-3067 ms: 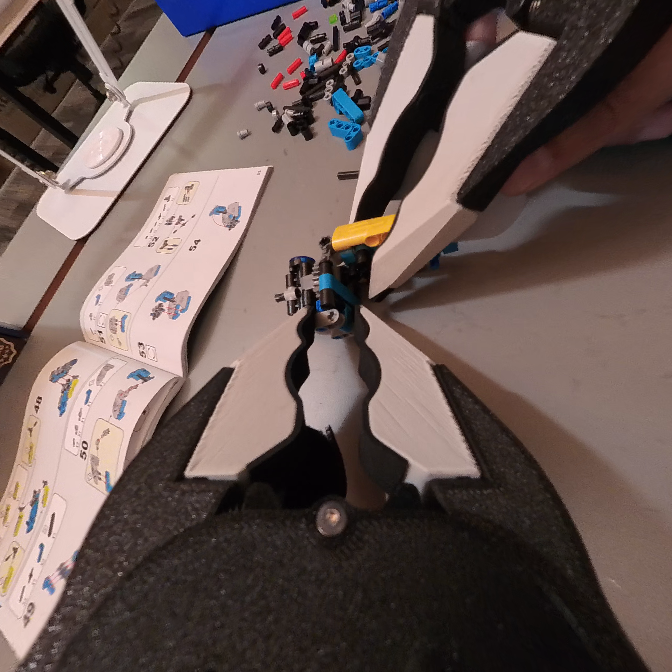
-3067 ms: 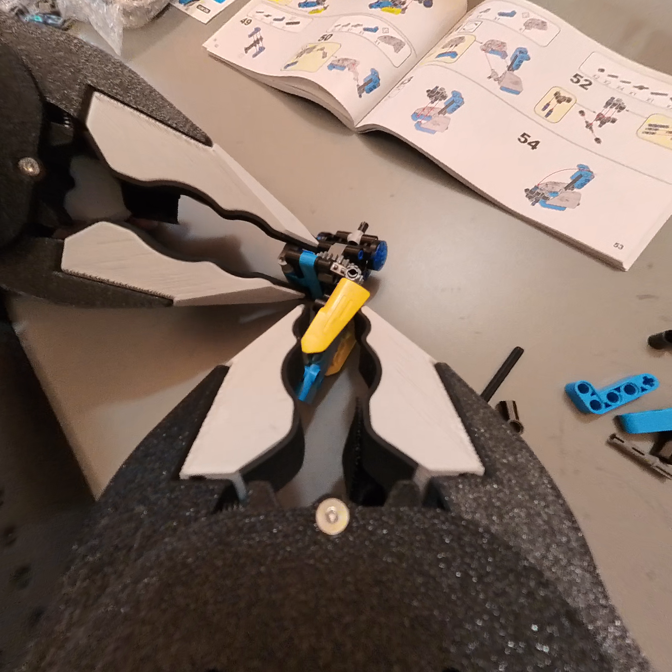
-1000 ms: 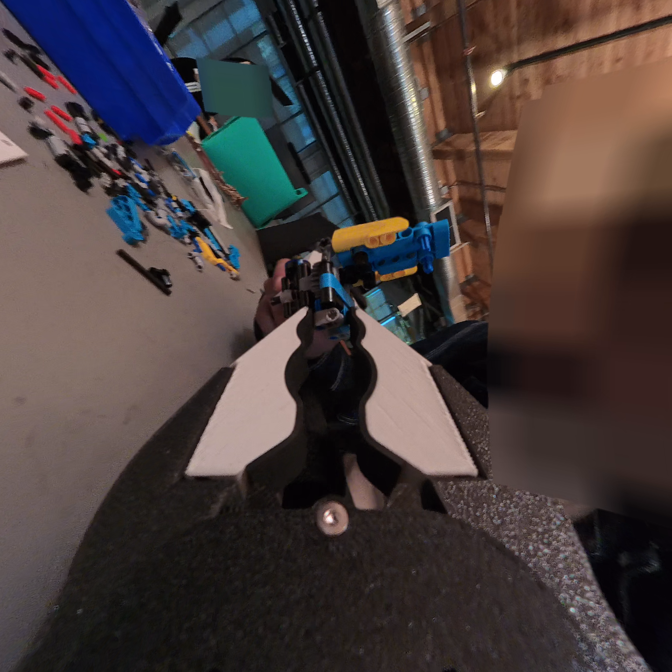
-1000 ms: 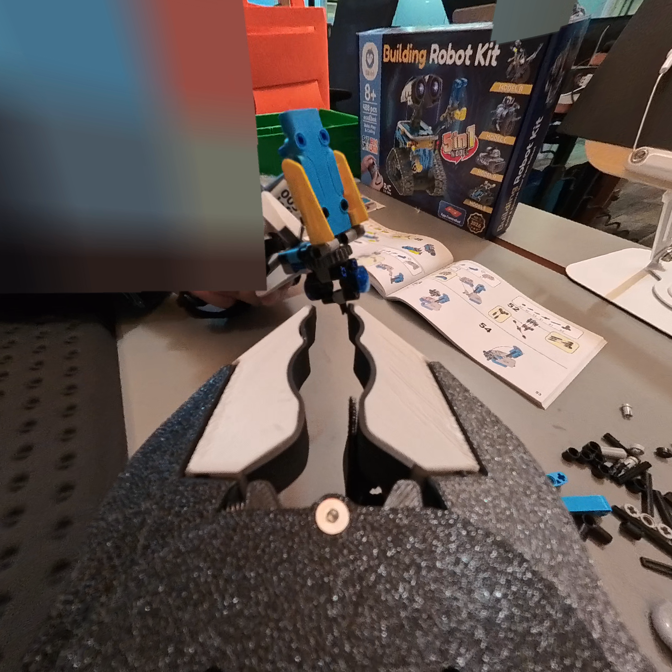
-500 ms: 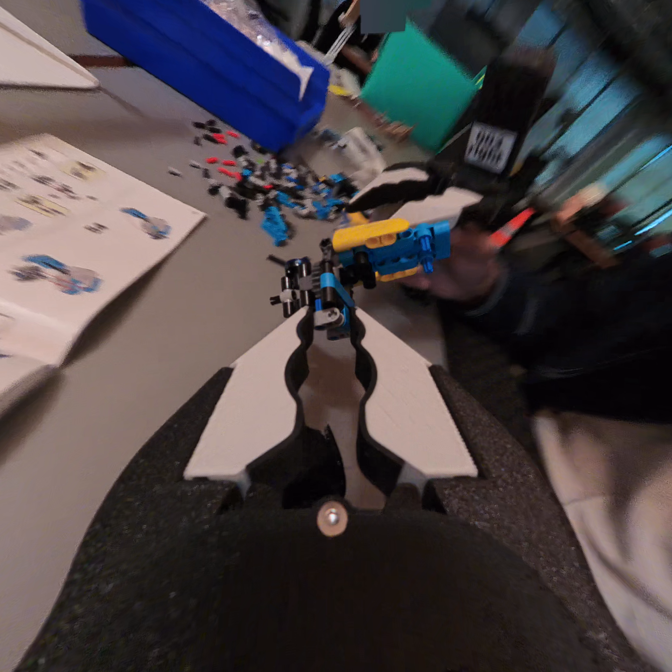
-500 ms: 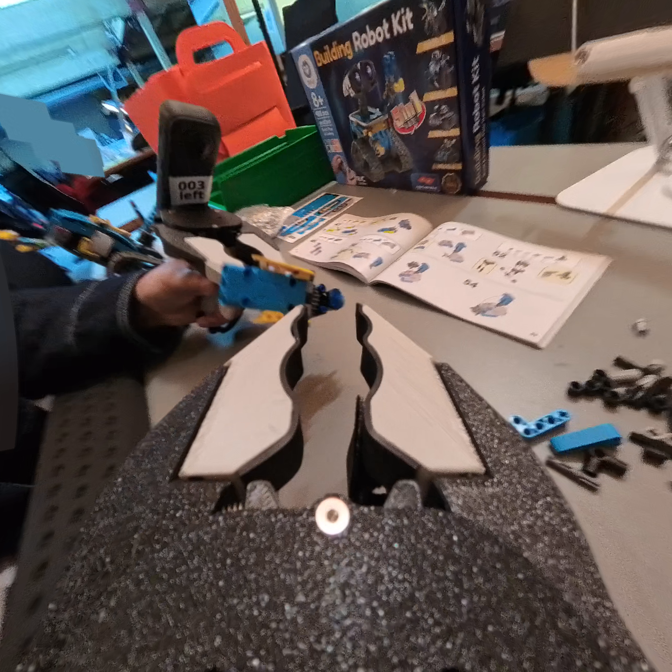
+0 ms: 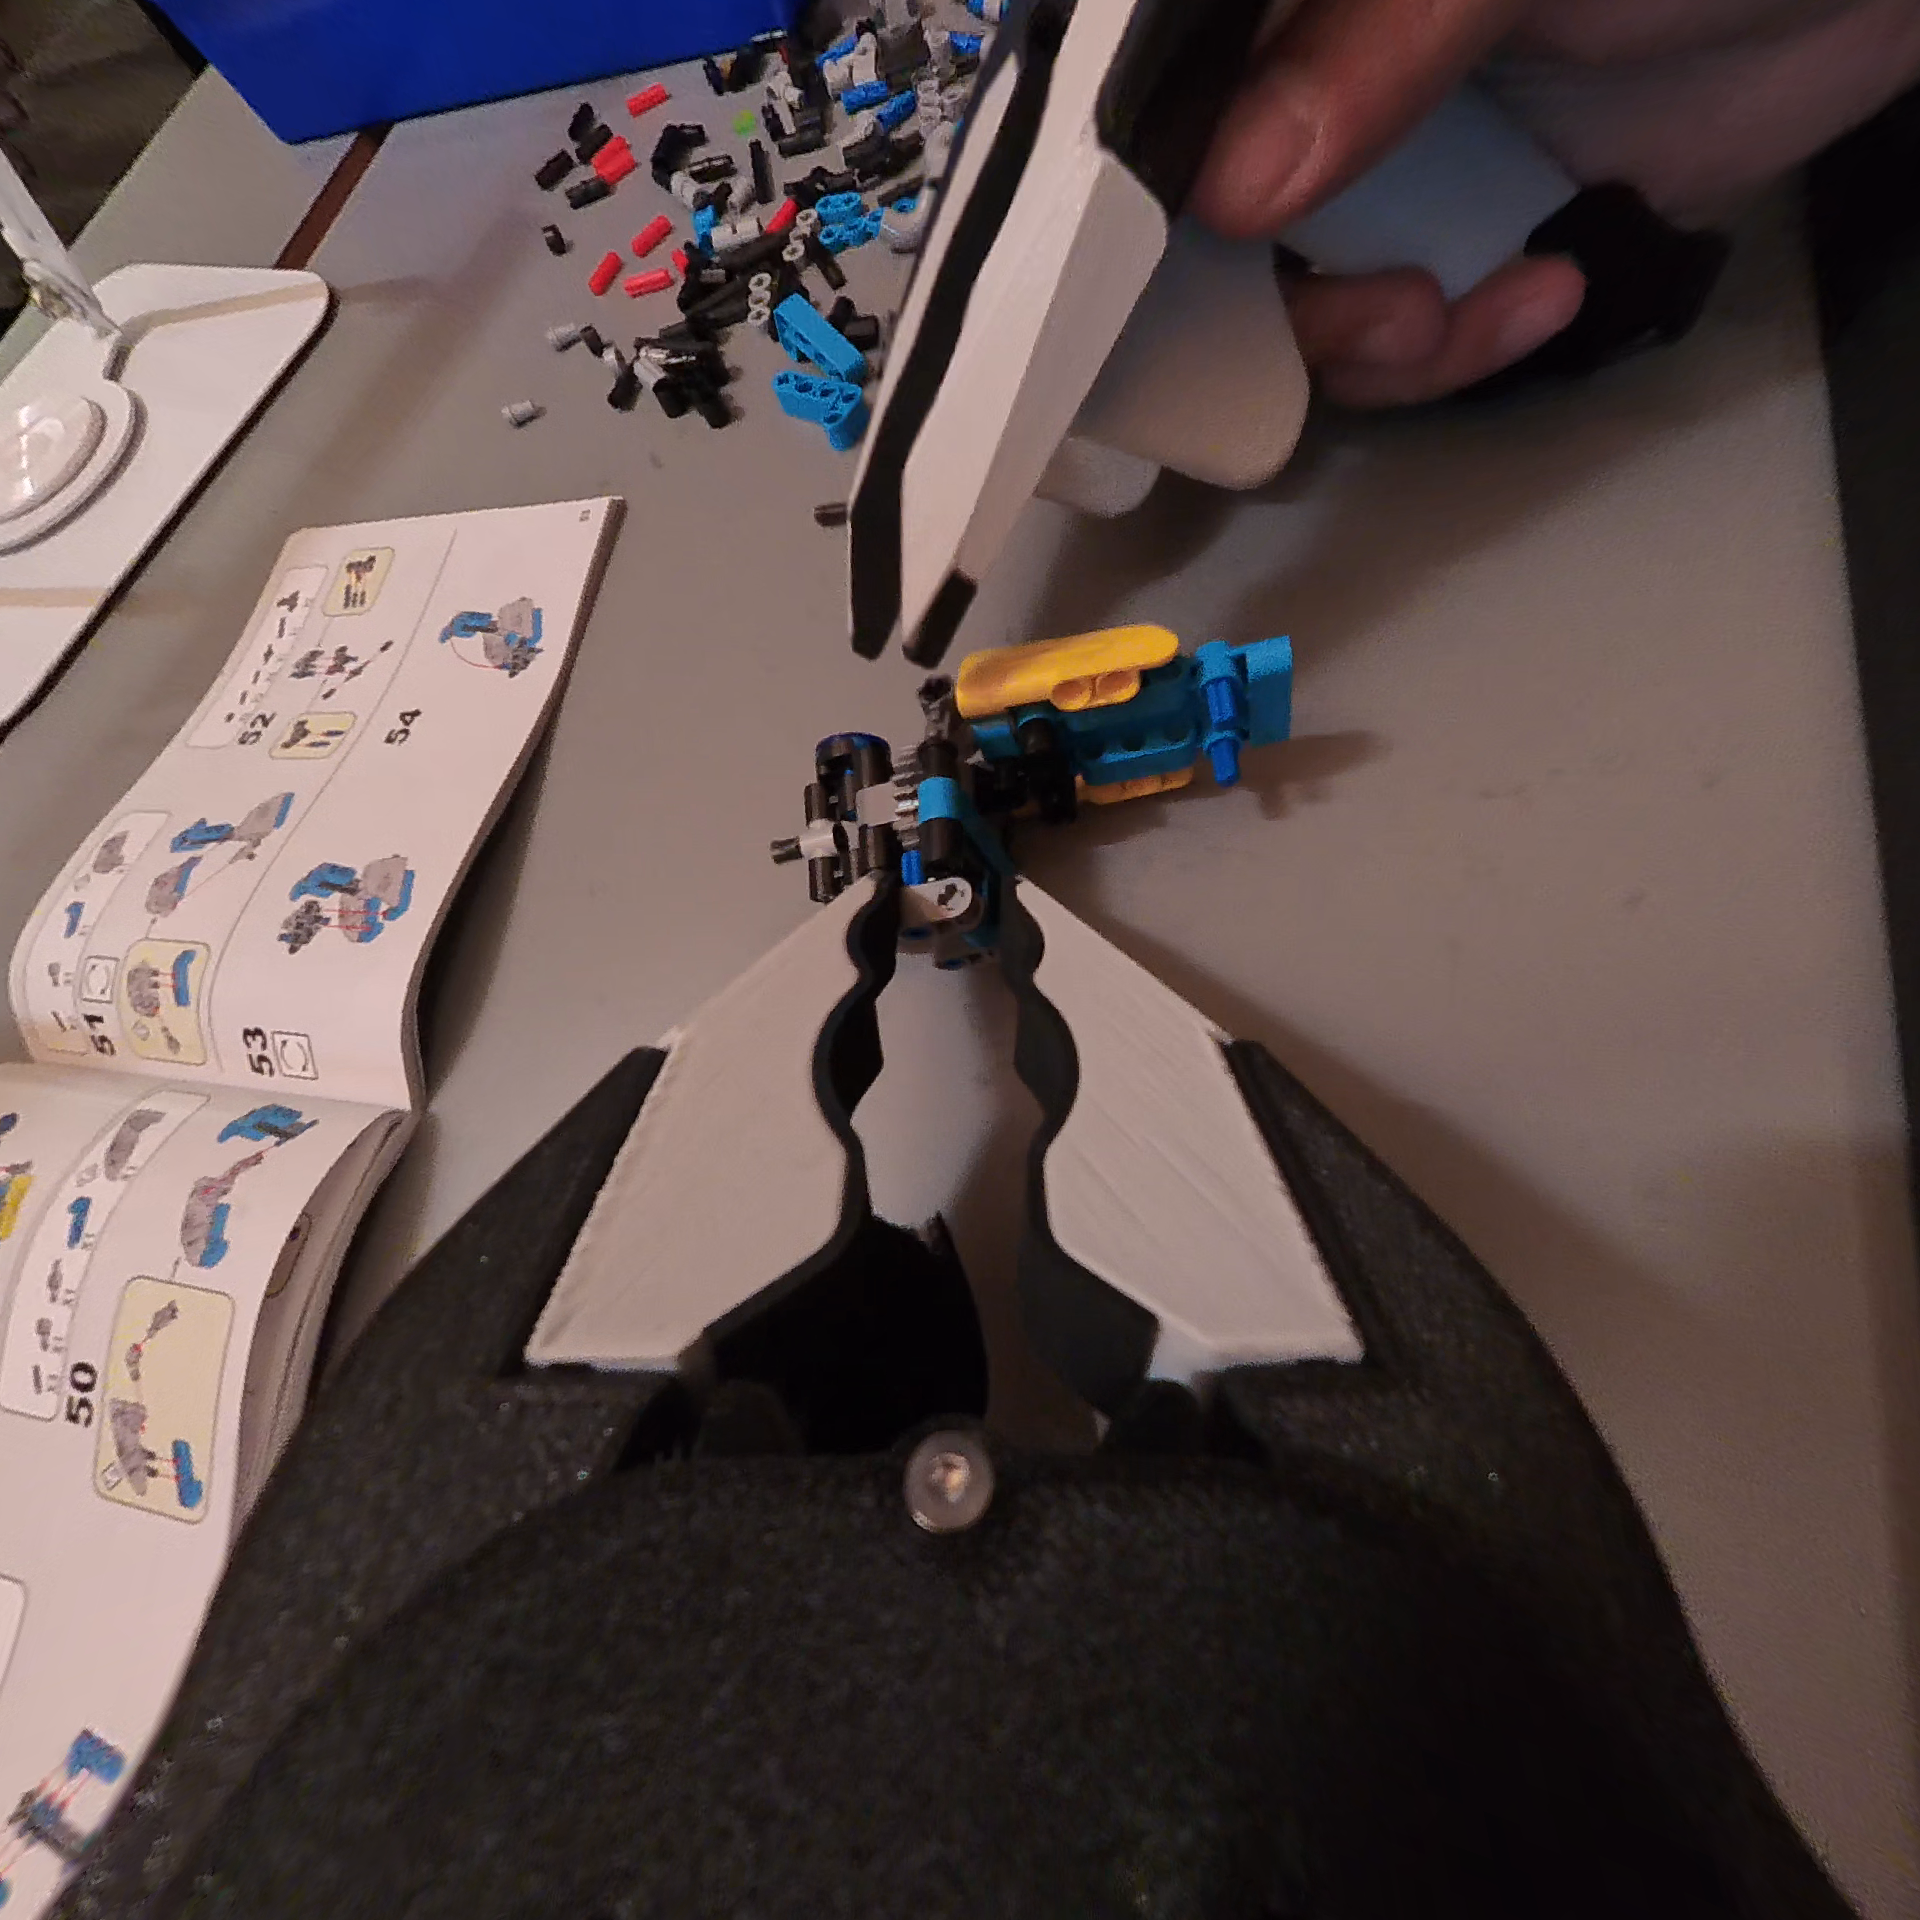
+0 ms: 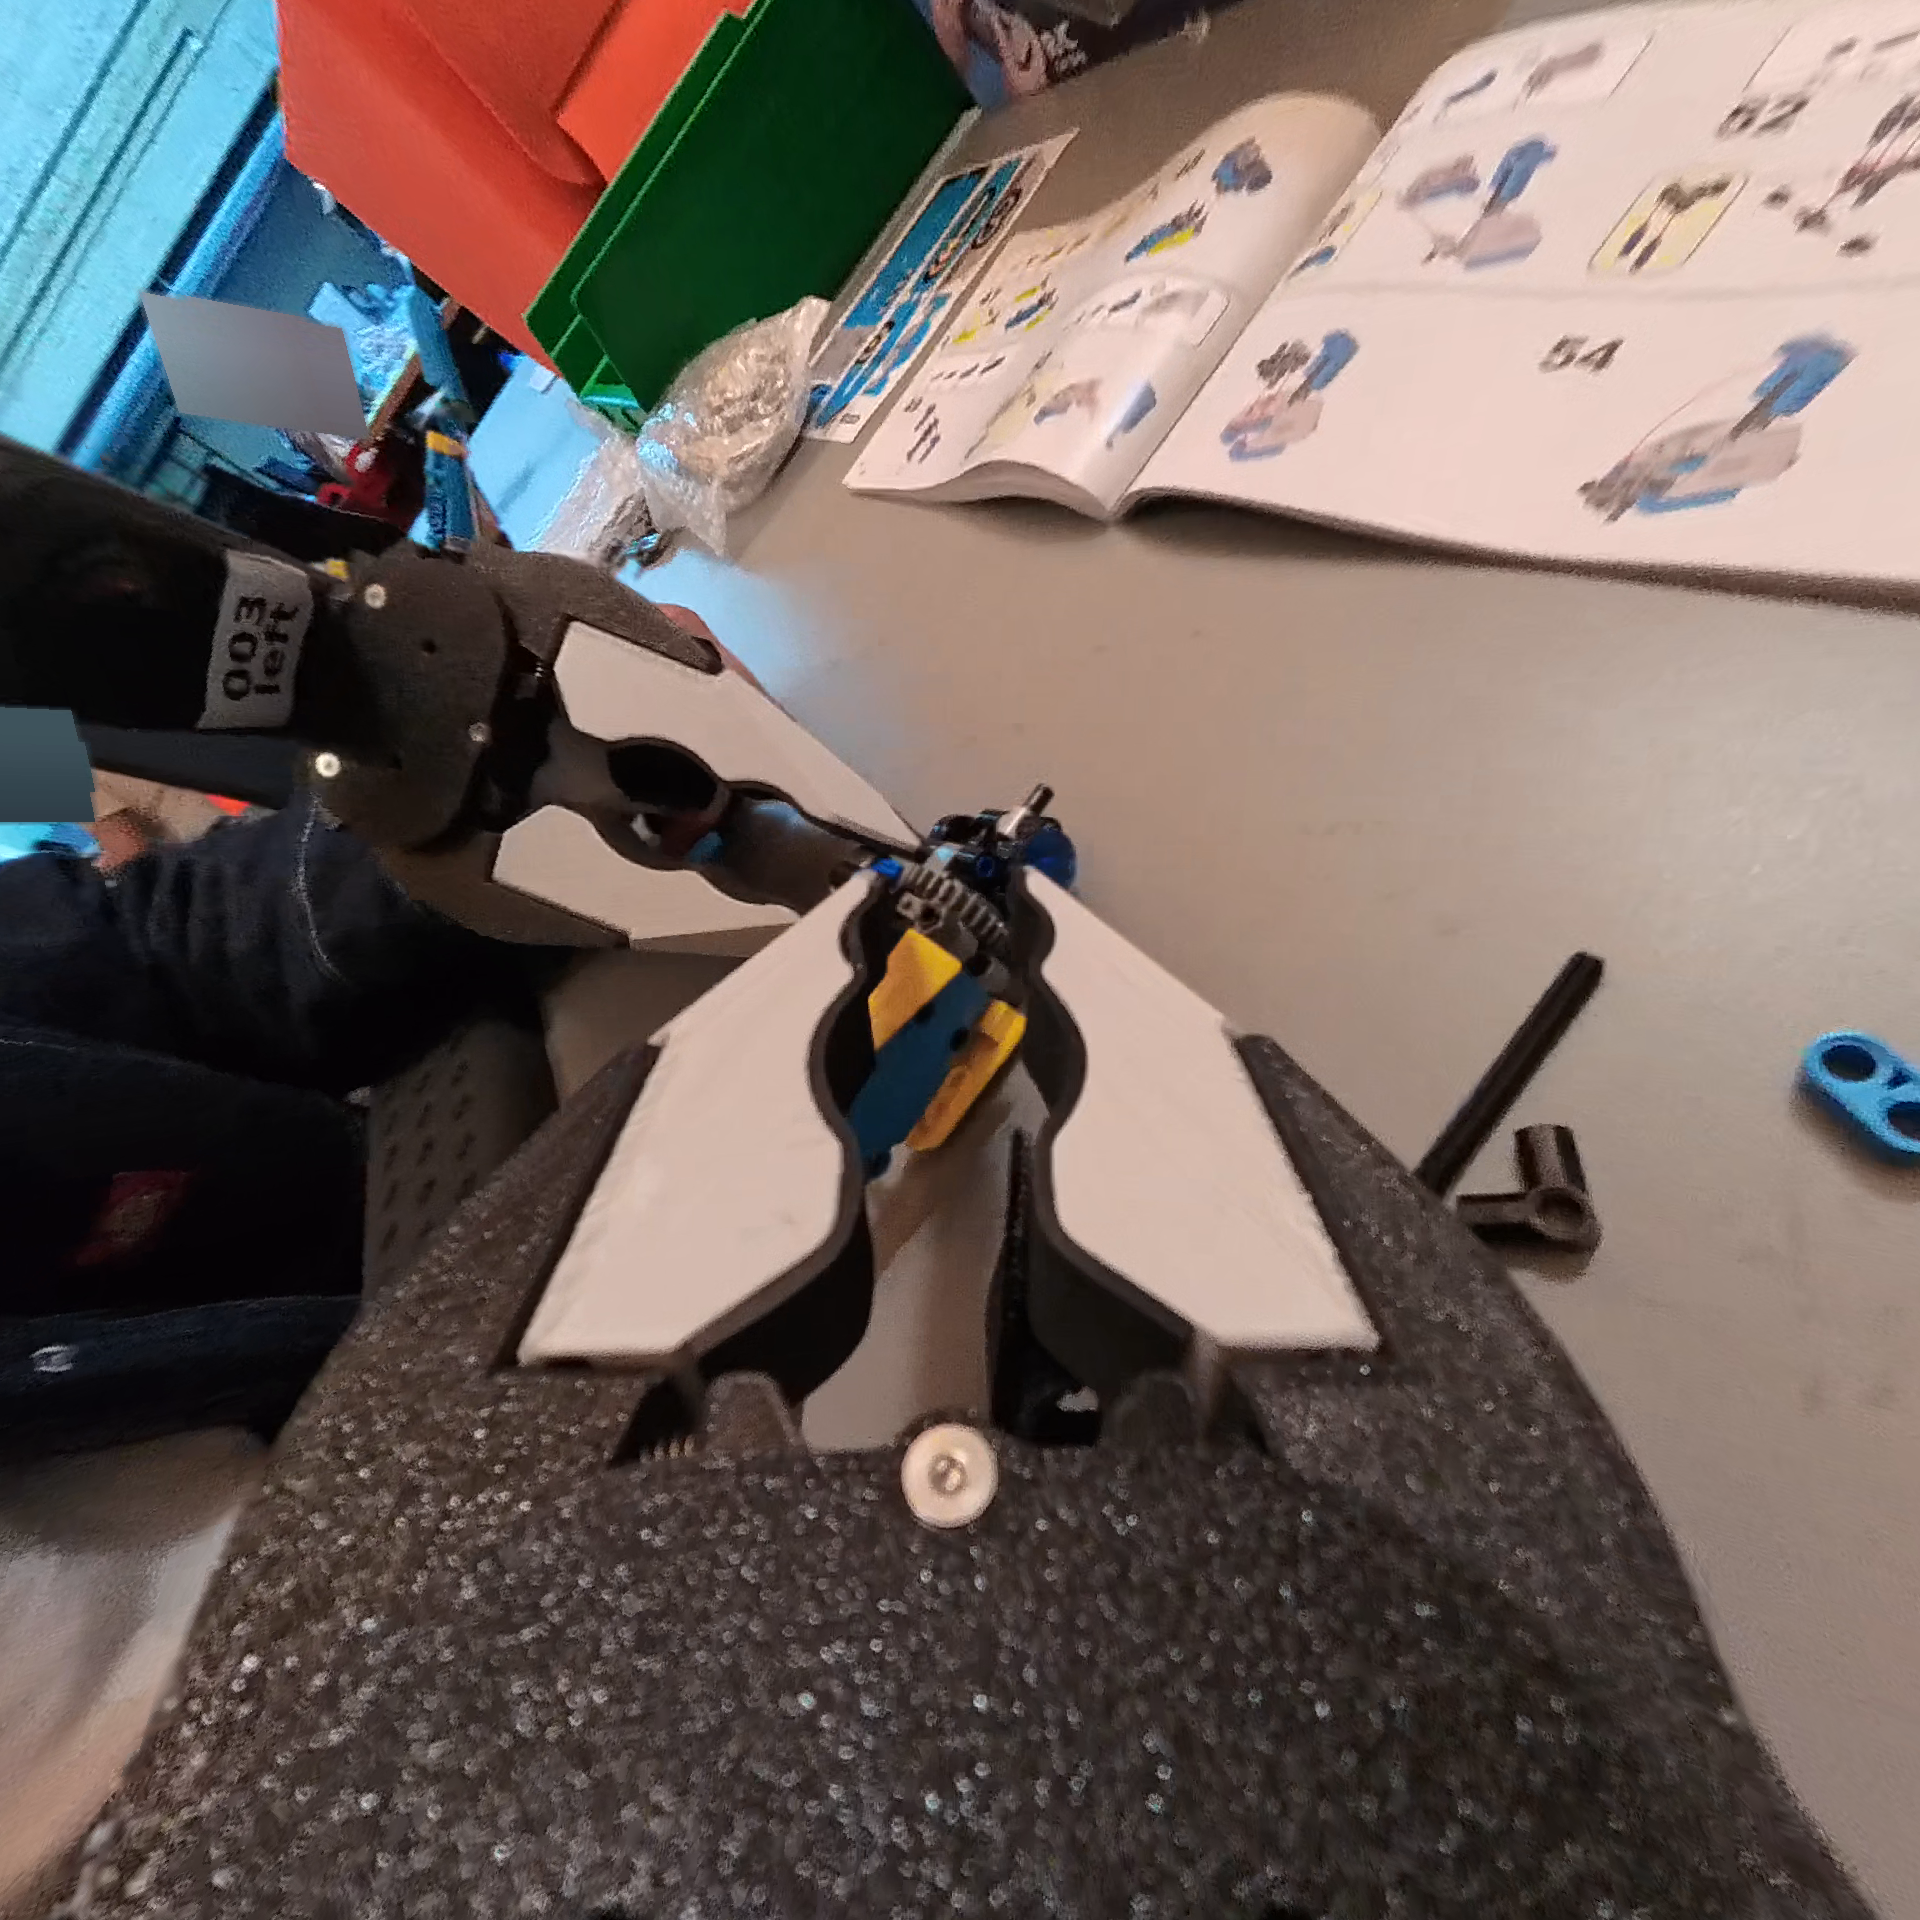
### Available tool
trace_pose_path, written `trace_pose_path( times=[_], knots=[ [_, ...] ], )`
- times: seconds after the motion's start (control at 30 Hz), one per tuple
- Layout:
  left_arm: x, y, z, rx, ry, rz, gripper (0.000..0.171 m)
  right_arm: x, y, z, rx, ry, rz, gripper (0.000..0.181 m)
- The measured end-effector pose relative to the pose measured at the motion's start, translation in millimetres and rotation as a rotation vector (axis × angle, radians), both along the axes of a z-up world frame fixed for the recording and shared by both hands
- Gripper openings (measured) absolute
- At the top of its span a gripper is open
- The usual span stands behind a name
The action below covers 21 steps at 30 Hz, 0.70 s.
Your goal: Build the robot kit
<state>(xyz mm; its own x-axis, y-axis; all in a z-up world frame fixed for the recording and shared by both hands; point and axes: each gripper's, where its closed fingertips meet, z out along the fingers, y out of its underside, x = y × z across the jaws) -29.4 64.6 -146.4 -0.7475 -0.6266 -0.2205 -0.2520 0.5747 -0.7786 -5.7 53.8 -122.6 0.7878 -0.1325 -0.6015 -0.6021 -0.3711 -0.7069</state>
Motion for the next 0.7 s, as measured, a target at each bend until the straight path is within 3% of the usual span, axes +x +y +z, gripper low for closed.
trace_pose_path(
  times=[0.43, 0.7],
  knots=[
    [0, 0, -1, 0.005, 0.003, -0.007, 0.019, -9, 4, -6, -0.042, -0.056, 0.062, 0.008],
    [0, 0, -1, 0.009, -0.004, -0.01, 0.019, -11, 3, -7, -0.096, -0.257, 0.136, 0.006]
  ],
)
